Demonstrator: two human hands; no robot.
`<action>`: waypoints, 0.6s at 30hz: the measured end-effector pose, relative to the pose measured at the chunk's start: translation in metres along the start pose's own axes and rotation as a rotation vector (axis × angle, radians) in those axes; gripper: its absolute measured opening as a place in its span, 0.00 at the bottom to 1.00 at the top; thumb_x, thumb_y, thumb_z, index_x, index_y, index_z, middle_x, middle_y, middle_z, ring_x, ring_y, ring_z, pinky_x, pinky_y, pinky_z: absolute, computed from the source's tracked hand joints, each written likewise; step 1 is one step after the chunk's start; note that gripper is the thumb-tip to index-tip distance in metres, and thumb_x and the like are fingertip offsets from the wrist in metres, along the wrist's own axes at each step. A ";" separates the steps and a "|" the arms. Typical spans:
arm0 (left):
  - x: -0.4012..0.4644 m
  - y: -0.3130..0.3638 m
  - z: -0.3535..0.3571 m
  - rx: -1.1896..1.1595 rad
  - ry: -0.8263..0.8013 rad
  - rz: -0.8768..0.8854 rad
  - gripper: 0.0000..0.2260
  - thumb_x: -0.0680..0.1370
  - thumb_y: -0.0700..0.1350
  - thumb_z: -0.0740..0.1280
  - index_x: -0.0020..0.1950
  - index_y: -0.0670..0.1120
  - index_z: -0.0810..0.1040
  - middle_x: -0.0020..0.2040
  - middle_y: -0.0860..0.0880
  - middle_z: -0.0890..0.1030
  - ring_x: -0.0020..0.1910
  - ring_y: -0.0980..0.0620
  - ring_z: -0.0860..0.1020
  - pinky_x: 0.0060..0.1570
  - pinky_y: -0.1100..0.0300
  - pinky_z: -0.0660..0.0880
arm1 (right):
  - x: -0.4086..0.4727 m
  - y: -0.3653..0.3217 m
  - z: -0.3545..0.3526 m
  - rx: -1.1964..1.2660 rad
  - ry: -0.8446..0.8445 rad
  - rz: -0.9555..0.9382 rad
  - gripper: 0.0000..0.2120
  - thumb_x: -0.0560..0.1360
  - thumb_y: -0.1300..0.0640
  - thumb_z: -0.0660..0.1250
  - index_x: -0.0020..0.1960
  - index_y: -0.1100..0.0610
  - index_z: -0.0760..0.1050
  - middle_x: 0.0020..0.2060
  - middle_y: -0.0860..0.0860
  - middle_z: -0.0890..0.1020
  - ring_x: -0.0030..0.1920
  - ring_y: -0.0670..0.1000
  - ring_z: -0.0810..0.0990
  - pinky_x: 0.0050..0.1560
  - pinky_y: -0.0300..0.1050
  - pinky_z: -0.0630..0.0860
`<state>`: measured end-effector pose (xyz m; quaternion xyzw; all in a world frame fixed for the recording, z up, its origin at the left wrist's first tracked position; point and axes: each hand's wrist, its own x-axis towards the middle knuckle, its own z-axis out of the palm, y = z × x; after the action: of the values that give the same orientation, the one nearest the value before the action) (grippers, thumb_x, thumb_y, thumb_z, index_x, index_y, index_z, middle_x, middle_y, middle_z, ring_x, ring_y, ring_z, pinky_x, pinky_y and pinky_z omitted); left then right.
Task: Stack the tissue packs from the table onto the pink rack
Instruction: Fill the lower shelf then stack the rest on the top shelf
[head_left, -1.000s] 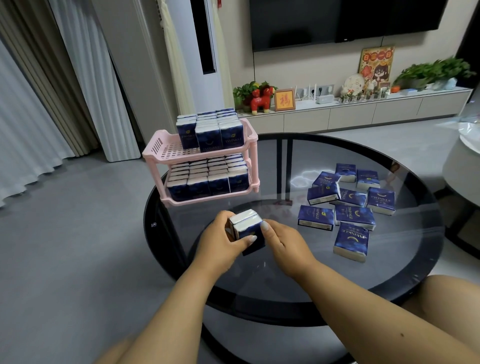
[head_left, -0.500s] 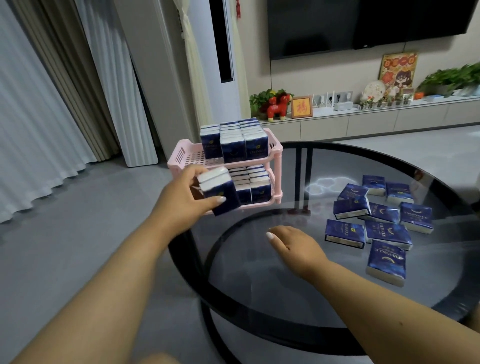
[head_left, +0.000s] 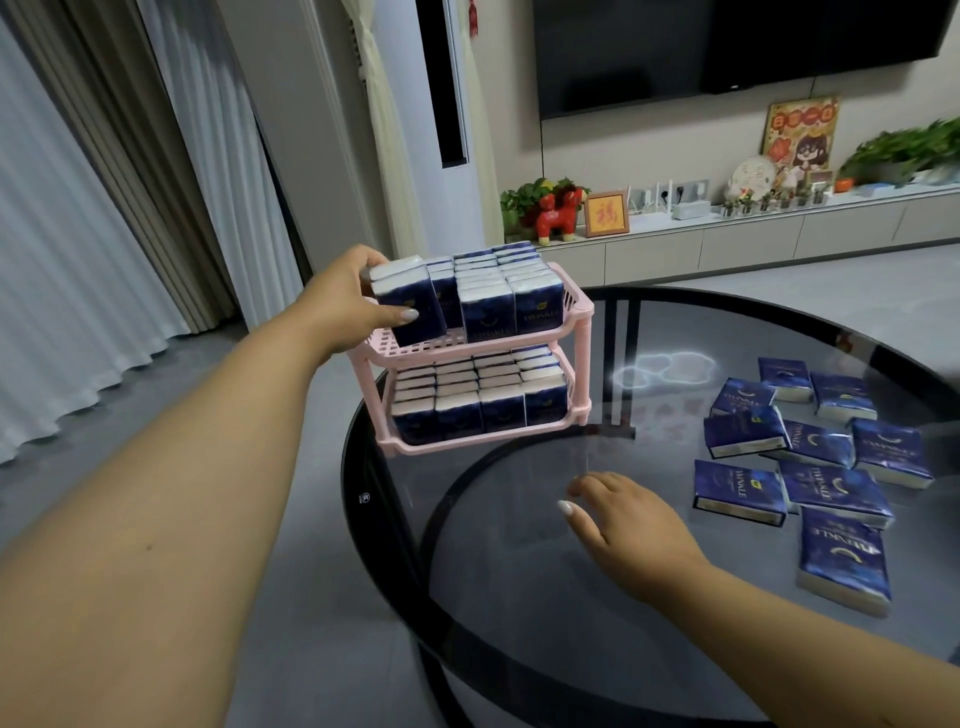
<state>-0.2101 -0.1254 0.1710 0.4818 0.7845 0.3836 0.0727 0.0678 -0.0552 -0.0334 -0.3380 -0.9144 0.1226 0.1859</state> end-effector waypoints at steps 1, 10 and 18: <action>0.004 -0.001 0.002 0.000 -0.007 -0.003 0.20 0.70 0.41 0.77 0.57 0.51 0.72 0.52 0.51 0.81 0.54 0.48 0.79 0.59 0.44 0.75 | 0.000 0.000 0.000 -0.013 -0.002 -0.002 0.23 0.79 0.38 0.49 0.61 0.50 0.73 0.57 0.45 0.77 0.57 0.46 0.74 0.53 0.40 0.69; 0.026 -0.001 0.016 0.017 -0.069 0.003 0.20 0.71 0.38 0.76 0.57 0.48 0.71 0.47 0.55 0.75 0.45 0.55 0.75 0.44 0.59 0.74 | 0.000 -0.003 -0.001 -0.031 -0.007 -0.013 0.30 0.75 0.34 0.43 0.61 0.50 0.72 0.58 0.44 0.76 0.58 0.45 0.73 0.55 0.38 0.68; 0.041 -0.006 0.031 0.065 -0.084 -0.001 0.20 0.73 0.40 0.75 0.60 0.48 0.70 0.49 0.52 0.76 0.49 0.49 0.77 0.48 0.56 0.72 | 0.001 -0.004 0.000 -0.045 -0.015 -0.012 0.31 0.74 0.33 0.42 0.62 0.49 0.71 0.58 0.43 0.76 0.59 0.44 0.73 0.56 0.37 0.67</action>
<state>-0.2214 -0.0770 0.1559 0.4992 0.7930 0.3373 0.0898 0.0645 -0.0575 -0.0315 -0.3357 -0.9203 0.1037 0.1720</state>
